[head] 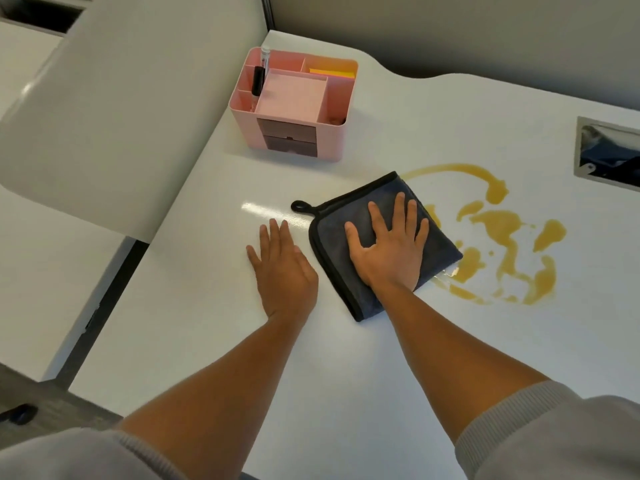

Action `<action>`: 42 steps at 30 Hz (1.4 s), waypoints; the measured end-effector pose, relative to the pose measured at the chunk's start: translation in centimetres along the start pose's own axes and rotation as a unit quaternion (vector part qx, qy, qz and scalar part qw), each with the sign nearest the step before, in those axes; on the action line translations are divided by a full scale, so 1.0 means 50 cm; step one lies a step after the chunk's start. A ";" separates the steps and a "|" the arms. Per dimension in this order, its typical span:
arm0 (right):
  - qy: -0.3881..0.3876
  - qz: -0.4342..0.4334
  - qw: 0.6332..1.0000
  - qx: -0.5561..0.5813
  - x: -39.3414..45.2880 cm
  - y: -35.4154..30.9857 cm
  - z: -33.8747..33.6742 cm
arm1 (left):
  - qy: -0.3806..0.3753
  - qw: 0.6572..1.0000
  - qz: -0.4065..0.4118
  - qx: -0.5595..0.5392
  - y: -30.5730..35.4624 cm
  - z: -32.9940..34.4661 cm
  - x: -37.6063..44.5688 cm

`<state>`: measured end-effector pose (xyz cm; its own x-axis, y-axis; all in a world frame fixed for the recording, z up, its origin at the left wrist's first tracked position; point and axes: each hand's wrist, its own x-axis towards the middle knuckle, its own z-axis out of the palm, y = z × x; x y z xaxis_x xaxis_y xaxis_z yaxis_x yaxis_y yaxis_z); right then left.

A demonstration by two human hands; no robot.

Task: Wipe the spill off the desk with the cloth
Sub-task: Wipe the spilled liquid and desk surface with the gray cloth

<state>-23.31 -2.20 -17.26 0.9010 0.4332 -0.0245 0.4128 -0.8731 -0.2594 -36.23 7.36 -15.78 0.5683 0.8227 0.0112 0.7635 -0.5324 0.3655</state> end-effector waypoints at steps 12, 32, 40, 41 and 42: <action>0.021 0.018 1.000 0.010 0.064 0.012 0.004 | 0.000 1.000 -0.001 -0.017 0.035 0.049 0.052; -0.001 -0.043 0.999 0.003 0.306 0.121 -0.040 | -0.008 1.000 -0.003 0.028 0.042 0.050 0.061; 0.001 0.043 0.999 -0.012 0.261 0.233 -0.079 | -0.010 0.999 -0.003 0.031 0.047 0.049 0.065; 0.003 0.055 0.998 -0.012 0.250 0.246 -0.082 | -0.010 0.999 -0.003 0.032 0.048 0.049 0.065; 0.006 0.068 0.998 -0.012 0.235 0.257 -0.084 | -0.011 0.999 -0.004 0.032 0.050 0.048 0.064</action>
<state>-6.84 -9.26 -16.80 0.9506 0.3071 -0.0464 0.2889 -0.9292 -0.2304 -31.79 8.17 -17.08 0.5685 0.8226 -0.0121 0.7855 -0.5384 0.3052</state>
